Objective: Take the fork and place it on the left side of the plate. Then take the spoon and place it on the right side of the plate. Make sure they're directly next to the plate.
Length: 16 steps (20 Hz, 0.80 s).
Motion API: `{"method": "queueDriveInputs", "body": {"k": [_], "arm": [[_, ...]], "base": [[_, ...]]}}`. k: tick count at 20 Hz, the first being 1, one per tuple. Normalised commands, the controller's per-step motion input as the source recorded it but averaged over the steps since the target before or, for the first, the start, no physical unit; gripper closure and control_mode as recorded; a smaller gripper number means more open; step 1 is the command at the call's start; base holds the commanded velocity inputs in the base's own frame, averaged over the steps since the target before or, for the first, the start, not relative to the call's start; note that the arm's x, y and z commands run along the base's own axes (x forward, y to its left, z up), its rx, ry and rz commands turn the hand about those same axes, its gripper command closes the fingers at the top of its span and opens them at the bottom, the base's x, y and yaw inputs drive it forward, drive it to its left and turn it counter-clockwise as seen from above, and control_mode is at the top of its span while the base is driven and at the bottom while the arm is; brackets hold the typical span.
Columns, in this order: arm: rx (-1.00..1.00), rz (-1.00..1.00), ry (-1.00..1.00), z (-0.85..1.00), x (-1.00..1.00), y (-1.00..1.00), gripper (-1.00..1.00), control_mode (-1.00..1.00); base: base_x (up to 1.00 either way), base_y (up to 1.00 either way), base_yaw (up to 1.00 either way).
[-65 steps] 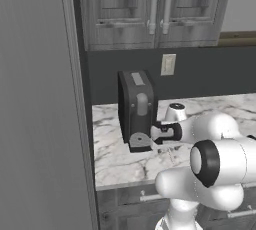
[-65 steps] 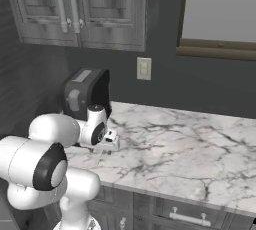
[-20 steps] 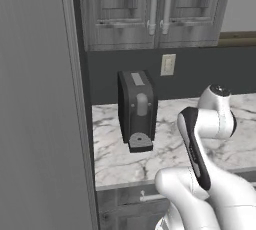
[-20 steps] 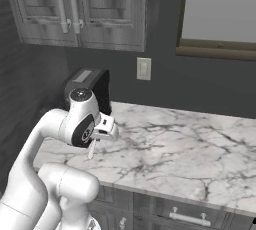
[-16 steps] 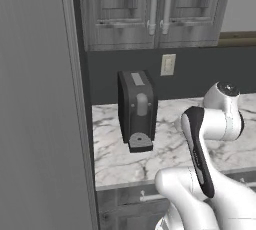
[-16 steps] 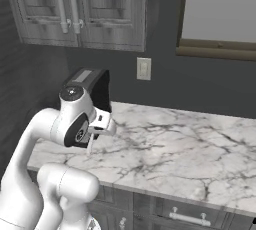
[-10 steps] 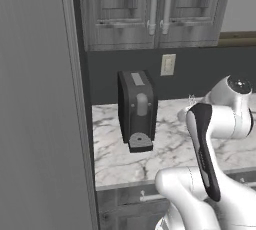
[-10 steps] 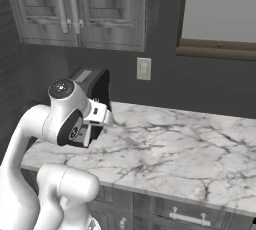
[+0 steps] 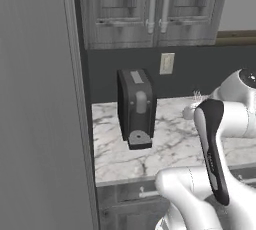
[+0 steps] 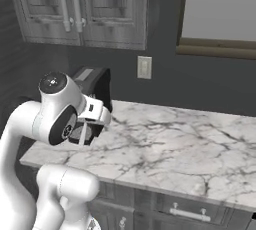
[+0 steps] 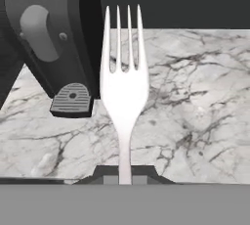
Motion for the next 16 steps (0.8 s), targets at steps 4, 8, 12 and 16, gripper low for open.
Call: {"method": "queueDriveInputs", "body": {"k": [4, 8, 12, 16], "arm": [[0.0, 0.0, 0.0, 0.0, 0.0, 0.0, 1.0, 1.0], [0.0, 0.0, 0.0, 0.0, 0.0, 0.0, 1.0, 1.0], [0.0, 0.0, 0.0, 0.0, 0.0, 0.0, 1.0, 1.0], [0.0, 0.0, 0.0, 0.0, 0.0, 0.0, 1.0, 1.0]], "base": [[-0.7, 0.08, -0.15], [-0.6, 0.28, -0.22], [-0.45, 0.46, -0.33], [-0.38, 0.41, -0.43]]}}
